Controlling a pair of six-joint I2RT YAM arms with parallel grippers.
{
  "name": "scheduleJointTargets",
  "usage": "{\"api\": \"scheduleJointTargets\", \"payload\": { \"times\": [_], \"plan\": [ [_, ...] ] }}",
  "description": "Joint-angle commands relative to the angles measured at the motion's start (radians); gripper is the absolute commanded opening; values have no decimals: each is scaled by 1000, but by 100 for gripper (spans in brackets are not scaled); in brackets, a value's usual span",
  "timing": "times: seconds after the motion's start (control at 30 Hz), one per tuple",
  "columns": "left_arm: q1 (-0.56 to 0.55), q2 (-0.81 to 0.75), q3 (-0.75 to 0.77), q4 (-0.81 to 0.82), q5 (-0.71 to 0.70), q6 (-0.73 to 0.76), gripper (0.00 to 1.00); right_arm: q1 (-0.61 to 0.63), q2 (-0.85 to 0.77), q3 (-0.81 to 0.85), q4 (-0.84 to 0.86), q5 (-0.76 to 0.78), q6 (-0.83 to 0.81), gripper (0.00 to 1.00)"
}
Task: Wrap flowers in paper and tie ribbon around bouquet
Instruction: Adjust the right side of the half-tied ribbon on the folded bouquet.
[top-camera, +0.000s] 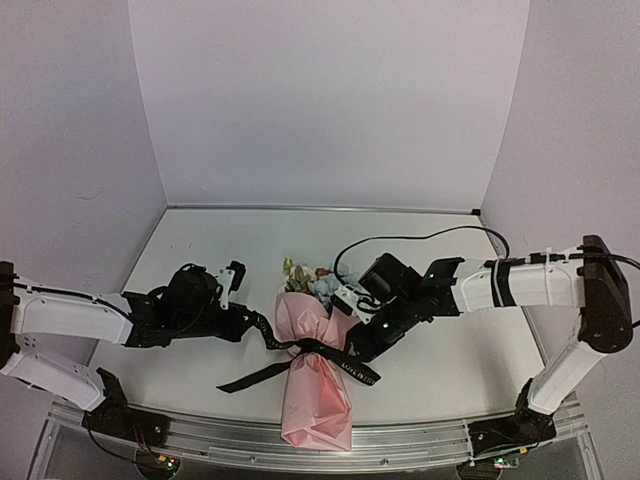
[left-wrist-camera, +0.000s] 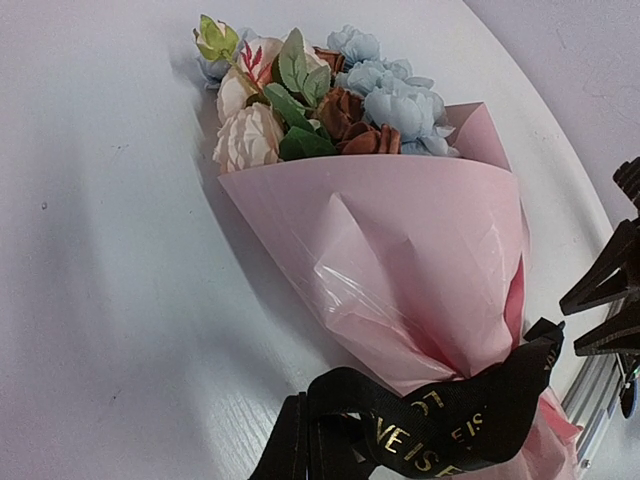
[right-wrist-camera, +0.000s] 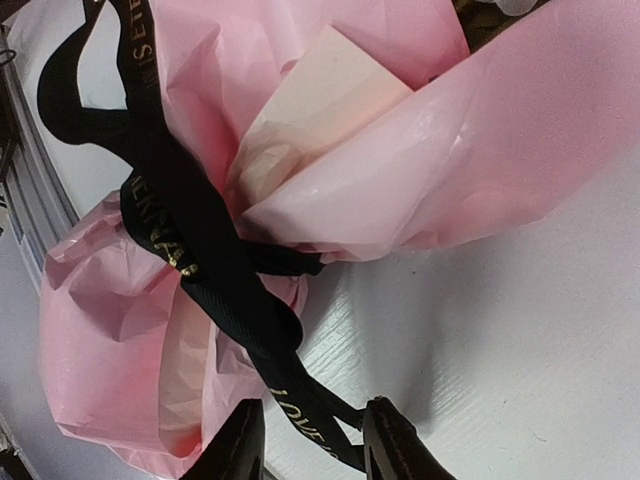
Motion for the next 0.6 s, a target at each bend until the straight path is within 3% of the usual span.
{"api": "scheduleJointTargets", "payload": {
  "times": [0.0,0.4,0.57],
  "plan": [
    [4,13,50,7,14,13,0,-25,21,33,25,-63,14,34],
    [3,20,60,4,19,14,0,-44,42,43,36,-142,36,24],
    [3,20,65,0,20,14,0,-46,43,47,36,-152,48,15]
  ]
}}
